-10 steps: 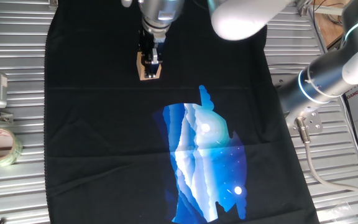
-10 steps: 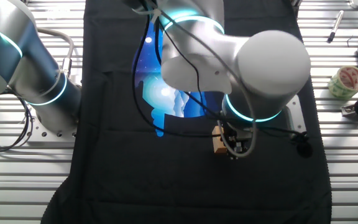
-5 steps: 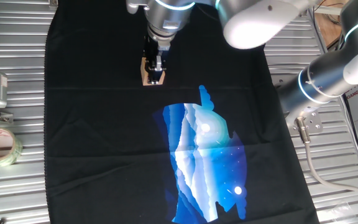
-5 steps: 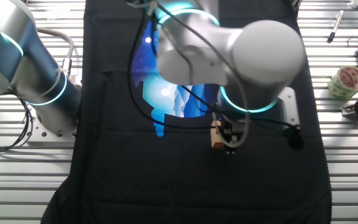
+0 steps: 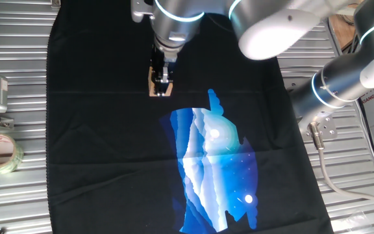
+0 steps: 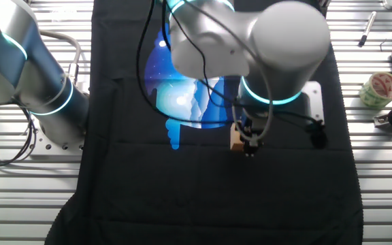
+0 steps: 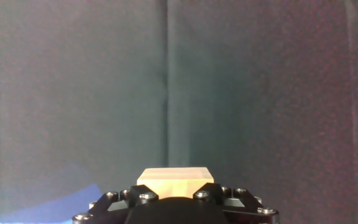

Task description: Pick up the small block on the left and move it to the right

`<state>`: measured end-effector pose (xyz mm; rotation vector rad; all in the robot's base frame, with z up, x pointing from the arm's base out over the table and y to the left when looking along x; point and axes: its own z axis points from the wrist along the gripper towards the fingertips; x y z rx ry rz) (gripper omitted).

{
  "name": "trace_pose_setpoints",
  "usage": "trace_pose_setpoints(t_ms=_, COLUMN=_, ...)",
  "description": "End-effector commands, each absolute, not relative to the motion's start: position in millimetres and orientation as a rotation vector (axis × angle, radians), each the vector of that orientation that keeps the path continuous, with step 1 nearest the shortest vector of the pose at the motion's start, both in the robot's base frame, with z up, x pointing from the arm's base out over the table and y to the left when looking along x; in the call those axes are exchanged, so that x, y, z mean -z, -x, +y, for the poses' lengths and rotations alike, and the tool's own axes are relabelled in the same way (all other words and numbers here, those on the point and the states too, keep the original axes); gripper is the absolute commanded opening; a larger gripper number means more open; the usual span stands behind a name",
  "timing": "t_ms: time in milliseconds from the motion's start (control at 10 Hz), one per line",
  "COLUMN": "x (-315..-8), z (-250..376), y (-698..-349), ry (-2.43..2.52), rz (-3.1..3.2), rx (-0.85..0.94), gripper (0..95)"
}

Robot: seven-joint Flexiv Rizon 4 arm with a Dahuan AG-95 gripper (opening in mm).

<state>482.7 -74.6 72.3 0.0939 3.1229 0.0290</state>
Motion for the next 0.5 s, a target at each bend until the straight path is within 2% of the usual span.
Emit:
trace_pose_setpoints(t_ms=100, x=-72.2, z=-67.0, y=-474.4, ry=-0.127, rz=3.109, rx=-0.014, gripper=0.0)
trace_pose_setpoints(t_ms=500, x=-71.3, z=-62.3, y=-472.8, ry=-0.143, rz=3.105, rx=-0.003, gripper=0.0)
